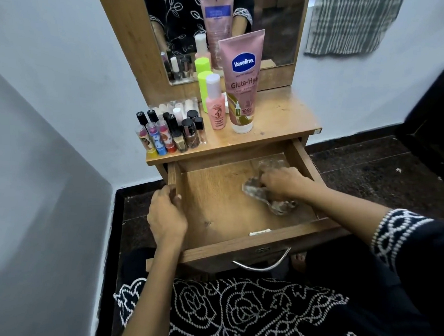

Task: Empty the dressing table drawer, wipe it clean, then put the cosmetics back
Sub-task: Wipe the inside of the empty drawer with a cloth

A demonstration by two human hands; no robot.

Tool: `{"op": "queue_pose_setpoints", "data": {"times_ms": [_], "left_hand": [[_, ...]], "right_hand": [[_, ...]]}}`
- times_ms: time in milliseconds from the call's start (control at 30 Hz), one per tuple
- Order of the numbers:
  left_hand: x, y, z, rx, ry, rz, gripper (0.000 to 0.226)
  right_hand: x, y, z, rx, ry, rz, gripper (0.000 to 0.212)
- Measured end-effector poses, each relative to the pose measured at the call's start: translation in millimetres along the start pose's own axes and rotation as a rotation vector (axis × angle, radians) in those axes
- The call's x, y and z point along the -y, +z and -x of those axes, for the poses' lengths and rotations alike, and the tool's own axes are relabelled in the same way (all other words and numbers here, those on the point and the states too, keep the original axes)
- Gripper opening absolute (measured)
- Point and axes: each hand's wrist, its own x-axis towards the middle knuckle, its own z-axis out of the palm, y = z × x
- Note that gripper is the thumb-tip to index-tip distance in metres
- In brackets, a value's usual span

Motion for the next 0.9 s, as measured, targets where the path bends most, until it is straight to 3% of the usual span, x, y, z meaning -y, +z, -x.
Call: {"op": "queue_pose_setpoints", "data": {"times_ms": [67, 167, 267, 333, 467, 533, 600, 700, 767, 833, 900], "left_hand": [[-0.4, -0.5, 0.2, 0.003, 0.003, -0.001, 0.031], [0.2, -1.1, 0.1, -0.001, 0.012, -0.006, 0.031], [1.7, 0.3, -0.9, -0.010, 0.004, 0.000, 0.030], [3.6, 1.8, -1.6, -0.012, 0.006, 0.008, 0.030], [4.1, 3.3, -2.0, -0.018, 0.003, 0.016, 0.030], [3.4, 3.1, -1.4, -0.019, 0.006, 0.018, 0.030], [2.6, 2.8, -1.4, -0.013, 0.010, 0.015, 0.030], [1.9, 1.9, -2.1, -0.005, 0.001, 0.012, 0.030], [1.9, 1.5, -1.9, -0.007, -0.001, 0.015, 0.030], [2.2, 1.4, -2.8, -0.010, -0.005, 0.019, 0.030], [4.1, 1.9, -3.1, -0.012, -0.002, 0.027, 0.030]], "right_hand": [[-0.4, -0.3, -23.5, -0.009, 0.095, -0.061, 0.040], [9.6, -2.8, -50.5, -0.006, 0.074, -0.089, 0.047], [14.7, -0.7, -49.2, 0.007, -0.177, -0.192, 0.037], [16.3, 8.7, -30.2, 0.120, -0.346, -0.283, 0.030], [7.1, 27.1, 1.5, 0.223, -0.556, -0.251, 0.020], [-4.2, 20.5, -3.9, 0.280, -0.518, -0.261, 0.018], [-13.2, 8.0, -21.4, 0.262, -0.358, -0.422, 0.016], [-20.1, -5.1, -49.4, -0.033, -0.239, -0.391, 0.013], [-12.6, -6.0, -53.7, -0.124, -0.227, -0.343, 0.020], [5.1, 1.8, -44.2, -0.090, -0.292, -0.364, 0.022], [23.4, 17.7, -21.3, 0.078, -0.403, -0.391, 0.017]]}}
